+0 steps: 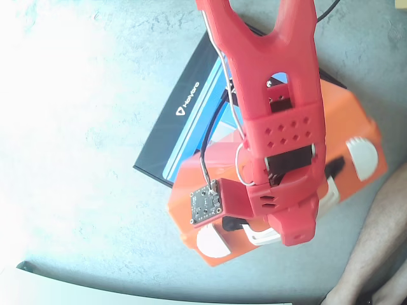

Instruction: Grab the white handle of the orange box

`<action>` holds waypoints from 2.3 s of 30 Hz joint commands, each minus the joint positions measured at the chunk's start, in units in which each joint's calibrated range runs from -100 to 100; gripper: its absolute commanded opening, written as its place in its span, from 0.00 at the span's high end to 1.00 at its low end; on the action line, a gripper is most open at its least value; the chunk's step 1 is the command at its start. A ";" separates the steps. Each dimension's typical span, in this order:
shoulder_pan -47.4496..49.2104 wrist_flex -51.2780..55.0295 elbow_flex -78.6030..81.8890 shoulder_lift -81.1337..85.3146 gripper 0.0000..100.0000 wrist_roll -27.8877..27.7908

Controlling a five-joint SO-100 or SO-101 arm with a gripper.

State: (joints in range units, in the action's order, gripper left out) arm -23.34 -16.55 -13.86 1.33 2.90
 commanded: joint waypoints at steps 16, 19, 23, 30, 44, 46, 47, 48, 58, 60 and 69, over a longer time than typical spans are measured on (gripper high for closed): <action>11.45 10.12 54.84 25.37 0.98 0.36; 12.69 10.12 68.58 33.21 0.98 0.52; 13.00 10.04 81.16 40.72 0.98 0.57; 13.38 10.72 94.28 47.30 0.98 0.57; 17.41 29.58 112.53 73.19 0.98 0.26; 18.11 33.22 113.06 79.10 0.98 0.47; 18.26 34.83 113.06 81.97 0.98 0.57; 18.50 36.27 113.15 84.50 0.98 0.57; 18.73 52.59 113.15 98.67 0.98 0.57; 18.73 55.56 113.15 98.67 0.98 0.57; 18.81 56.06 113.06 98.67 0.98 0.57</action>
State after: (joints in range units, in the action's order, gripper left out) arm -4.43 35.40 84.34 100.00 3.27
